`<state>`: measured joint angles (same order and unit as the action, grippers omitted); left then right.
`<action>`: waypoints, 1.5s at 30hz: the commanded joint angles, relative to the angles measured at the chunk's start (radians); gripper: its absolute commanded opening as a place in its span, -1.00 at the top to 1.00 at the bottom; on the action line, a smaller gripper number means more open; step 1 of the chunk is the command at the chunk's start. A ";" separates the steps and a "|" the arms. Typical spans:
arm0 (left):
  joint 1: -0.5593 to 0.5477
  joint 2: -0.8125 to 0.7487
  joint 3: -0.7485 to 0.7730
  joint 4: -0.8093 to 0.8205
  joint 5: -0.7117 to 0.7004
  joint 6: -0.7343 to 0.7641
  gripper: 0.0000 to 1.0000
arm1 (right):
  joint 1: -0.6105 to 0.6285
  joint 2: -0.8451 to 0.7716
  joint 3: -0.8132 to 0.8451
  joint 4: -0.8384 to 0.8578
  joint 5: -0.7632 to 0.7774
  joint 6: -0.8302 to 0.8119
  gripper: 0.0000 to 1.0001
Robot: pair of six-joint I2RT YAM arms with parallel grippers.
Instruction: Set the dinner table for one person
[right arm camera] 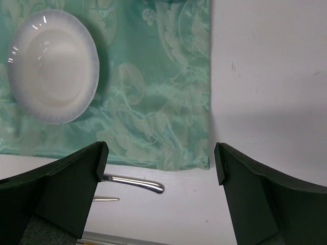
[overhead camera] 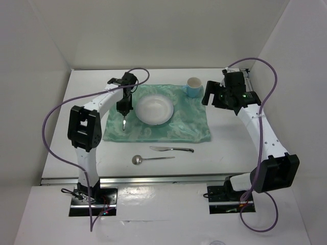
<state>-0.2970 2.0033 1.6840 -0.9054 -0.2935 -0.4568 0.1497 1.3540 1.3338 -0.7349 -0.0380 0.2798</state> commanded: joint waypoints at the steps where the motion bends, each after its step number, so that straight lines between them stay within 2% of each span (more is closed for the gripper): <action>1: 0.006 0.114 0.141 -0.070 0.034 0.089 1.00 | -0.006 -0.046 0.004 -0.041 0.018 0.006 -0.96; 2: 0.006 0.153 0.219 -0.101 0.034 0.089 1.00 | -0.006 -0.046 0.004 -0.041 0.029 0.006 -0.96; 4: 0.006 0.208 0.261 -0.128 0.034 0.089 1.00 | -0.006 -0.046 0.013 -0.050 0.029 0.006 -0.96; 10: 0.006 0.279 0.260 -0.128 -0.004 0.067 1.00 | -0.006 -0.089 0.004 -0.055 0.029 0.006 -0.96; 11: 0.006 0.290 0.272 -0.128 -0.004 0.067 0.90 | -0.006 -0.089 0.004 -0.066 0.020 0.006 -0.96; 13: 0.006 0.313 0.282 -0.141 -0.004 0.067 0.32 | -0.006 -0.098 0.004 -0.077 0.020 0.006 -0.96; 14: 0.006 0.313 0.283 -0.141 -0.013 0.067 -0.17 | -0.006 -0.098 -0.007 -0.077 -0.006 -0.005 -0.96; 17: -0.004 0.276 0.283 -0.150 -0.013 0.058 -0.70 | -0.006 -0.139 -0.044 -0.049 -0.074 -0.028 -0.96; 20: -0.004 0.204 0.310 -0.199 -0.013 0.046 -0.72 | 0.053 -0.173 -0.087 0.012 -0.132 -0.041 -1.00; 24: -0.004 0.106 0.364 -0.280 -0.053 0.021 -0.72 | 0.246 -0.144 -0.119 0.055 -0.120 -0.050 -1.00; 27: -0.004 -0.018 0.352 -0.303 -0.087 0.000 -0.72 | 0.503 -0.093 -0.169 0.106 -0.036 -0.050 -1.00; 30: -0.004 -0.106 0.324 -0.334 -0.163 -0.040 -0.67 | 0.649 -0.009 -0.197 0.156 -0.004 -0.070 -0.85; 31: -0.004 -0.133 0.312 -0.358 -0.202 -0.051 -0.67 | 0.733 0.040 -0.197 0.179 0.022 -0.070 -0.72; 34: 0.021 -0.179 0.234 -0.349 -0.240 -0.088 -0.60 | 0.859 0.135 -0.197 0.218 0.076 -0.109 -0.45; 36: 0.044 -0.221 0.200 -0.349 -0.249 -0.124 -0.54 | 0.896 0.178 -0.197 0.242 0.087 -0.145 -0.33; 39: 0.081 -0.285 0.146 -0.307 -0.240 -0.145 -0.54 | 0.933 0.256 -0.163 0.252 0.087 -0.194 -0.44; 43: 0.101 -0.349 0.109 -0.274 -0.207 -0.145 -0.54 | 0.965 0.347 -0.134 0.255 0.049 -0.238 -0.45; 45: 0.101 -0.365 0.094 -0.263 -0.197 -0.145 -0.54 | 0.976 0.385 -0.134 0.287 0.049 -0.252 -0.38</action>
<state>-0.1936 1.7267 1.7794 -1.1927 -0.4988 -0.5812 1.1027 1.7088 1.1576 -0.5278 0.0048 0.0803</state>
